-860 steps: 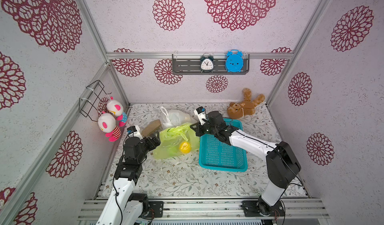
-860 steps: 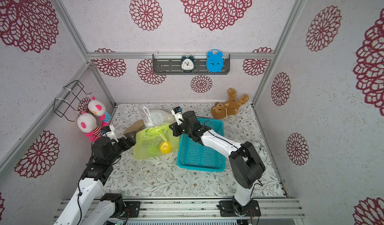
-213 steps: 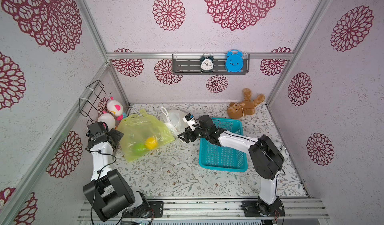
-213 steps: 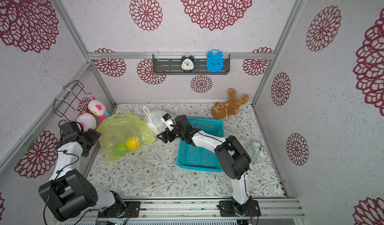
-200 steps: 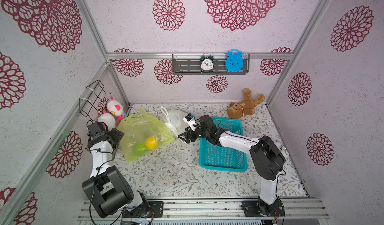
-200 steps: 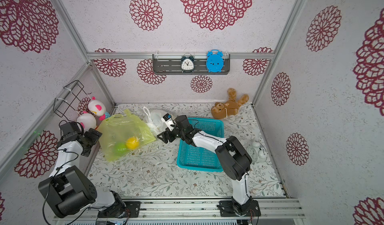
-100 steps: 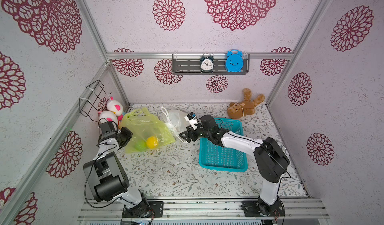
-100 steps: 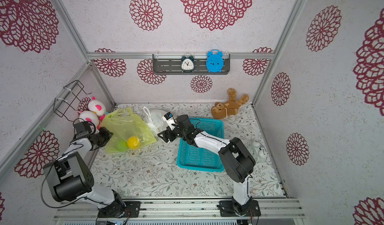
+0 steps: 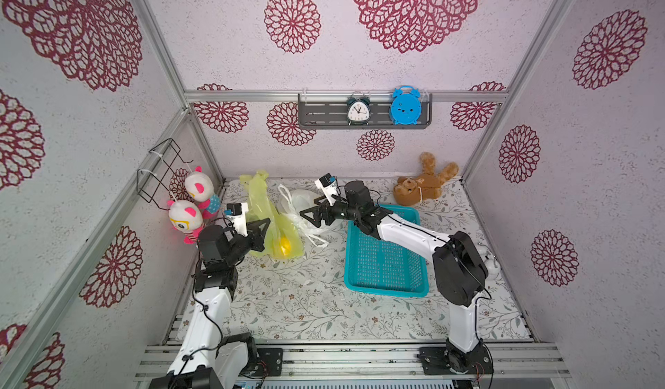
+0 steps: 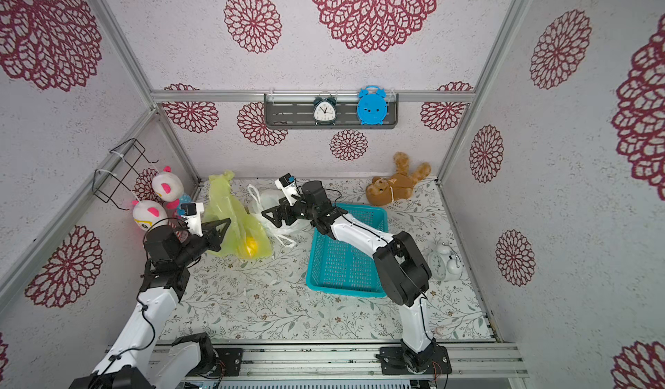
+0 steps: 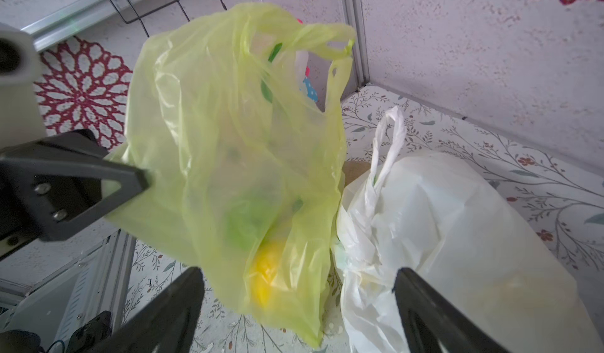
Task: Untie the knot of a plastic bag & take out the apple
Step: Adjust the plastic bag at the center of the board.
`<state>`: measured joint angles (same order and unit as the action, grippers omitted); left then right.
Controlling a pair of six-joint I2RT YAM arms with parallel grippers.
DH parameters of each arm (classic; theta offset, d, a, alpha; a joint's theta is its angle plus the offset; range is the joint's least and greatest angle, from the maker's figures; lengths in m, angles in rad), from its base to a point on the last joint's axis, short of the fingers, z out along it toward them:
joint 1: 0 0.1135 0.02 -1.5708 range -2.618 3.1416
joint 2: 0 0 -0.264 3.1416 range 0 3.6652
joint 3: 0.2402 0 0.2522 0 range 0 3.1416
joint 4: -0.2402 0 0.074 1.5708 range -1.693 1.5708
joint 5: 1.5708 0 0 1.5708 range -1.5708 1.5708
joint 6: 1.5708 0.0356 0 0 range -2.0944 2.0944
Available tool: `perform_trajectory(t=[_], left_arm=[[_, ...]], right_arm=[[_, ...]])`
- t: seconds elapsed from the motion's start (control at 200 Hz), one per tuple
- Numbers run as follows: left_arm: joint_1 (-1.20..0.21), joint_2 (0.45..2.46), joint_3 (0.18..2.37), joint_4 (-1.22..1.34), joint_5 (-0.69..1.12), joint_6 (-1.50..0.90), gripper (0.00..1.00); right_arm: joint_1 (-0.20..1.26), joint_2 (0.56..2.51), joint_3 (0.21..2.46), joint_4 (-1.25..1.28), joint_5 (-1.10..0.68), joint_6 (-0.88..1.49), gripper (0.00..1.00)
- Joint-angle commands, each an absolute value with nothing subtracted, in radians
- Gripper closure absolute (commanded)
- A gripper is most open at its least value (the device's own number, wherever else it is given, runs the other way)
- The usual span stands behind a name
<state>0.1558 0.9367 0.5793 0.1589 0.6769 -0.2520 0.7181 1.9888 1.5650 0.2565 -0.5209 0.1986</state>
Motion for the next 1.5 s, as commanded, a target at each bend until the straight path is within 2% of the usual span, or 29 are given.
perform_trajectory(t=[0.0,0.105,0.175,0.345,0.475,0.555,0.62,0.655,0.675,0.69,0.735,0.76,0.78,0.83,0.855,0.896,0.931,1.016,1.111,1.181,1.271,1.341,1.496], left_arm=[[0.131,0.881,0.588,0.265,0.769,-0.119,1.00],[0.107,0.874,0.656,0.196,0.841,-0.071,1.00],[0.088,0.885,0.713,0.114,0.881,-0.018,1.00],[0.055,0.922,0.808,0.084,0.960,0.014,1.00],[0.006,0.946,0.868,0.001,1.013,0.055,1.00],[-0.040,0.934,0.799,0.021,0.978,0.048,1.00],[-0.089,0.913,0.689,0.112,0.880,-0.016,1.00],[-0.099,0.893,0.625,0.166,0.829,-0.073,0.97],[-0.100,0.878,0.585,0.201,0.797,-0.114,0.88],[-0.101,0.864,0.555,0.225,0.764,-0.143,0.86],[-0.101,0.808,0.468,0.284,0.660,-0.225,0.97],[-0.101,0.773,0.423,0.308,0.609,-0.244,0.98],[-0.101,0.743,0.393,0.312,0.550,-0.252,0.91],[-0.100,0.660,0.360,0.236,0.342,-0.312,0.51],[-0.100,0.616,0.360,0.180,0.242,-0.338,0.37],[-0.100,0.560,0.364,0.128,0.134,-0.365,0.18],[-0.100,0.517,0.388,0.065,0.094,-0.353,0.10],[-0.100,0.453,0.462,-0.004,0.034,-0.340,0.01],[-0.100,0.459,0.594,-0.109,-0.109,-0.349,0.03],[-0.098,0.525,0.699,-0.206,-0.255,-0.351,0.03],[-0.082,0.707,0.825,-0.305,-0.388,-0.338,0.03],[-0.028,0.908,0.929,-0.367,-0.331,-0.328,0.03],[0.074,1.350,1.227,-0.578,0.007,-0.261,0.03]], right_arm=[[0.703,2.034,1.628,0.367,-0.665,0.102,0.09],[0.677,2.072,1.629,0.541,-0.794,0.112,0.06],[0.665,2.090,1.660,0.572,-0.855,0.142,0.03],[0.639,2.076,1.703,0.369,-0.747,0.201,0.01],[0.638,1.971,1.539,0.350,-0.633,0.204,0.01],[0.635,1.907,1.442,0.343,-0.553,0.203,0.01],[0.631,1.879,1.400,0.325,-0.519,0.235,0.01],[0.629,1.868,1.385,0.319,-0.519,0.245,0.01],[0.630,1.860,1.373,0.319,-0.510,0.248,0.01],[0.630,1.855,1.364,0.320,-0.504,0.254,0.01],[0.631,1.838,1.336,0.332,-0.499,0.265,0.01],[0.630,1.831,1.325,0.338,-0.502,0.270,0.01],[0.632,1.828,1.317,0.339,-0.503,0.274,0.01],[0.634,1.826,1.313,0.335,-0.517,0.294,0.01],[0.638,1.827,1.313,0.336,-0.531,0.301,0.02],[0.652,1.827,1.305,0.344,-0.535,0.312,0.02],[0.673,1.830,1.297,0.356,-0.526,0.315,0.02],[0.745,1.860,1.300,0.350,-0.501,0.305,0.05],[0.813,1.908,1.330,0.294,-0.448,0.274,0.08],[0.835,1.947,1.349,0.287,-0.433,0.289,0.12],[0.872,1.995,1.377,0.251,-0.428,0.283,0.15],[0.902,2.017,1.392,0.215,-0.407,0.261,0.16],[0.954,2.020,1.364,0.183,-0.347,0.227,0.17]])
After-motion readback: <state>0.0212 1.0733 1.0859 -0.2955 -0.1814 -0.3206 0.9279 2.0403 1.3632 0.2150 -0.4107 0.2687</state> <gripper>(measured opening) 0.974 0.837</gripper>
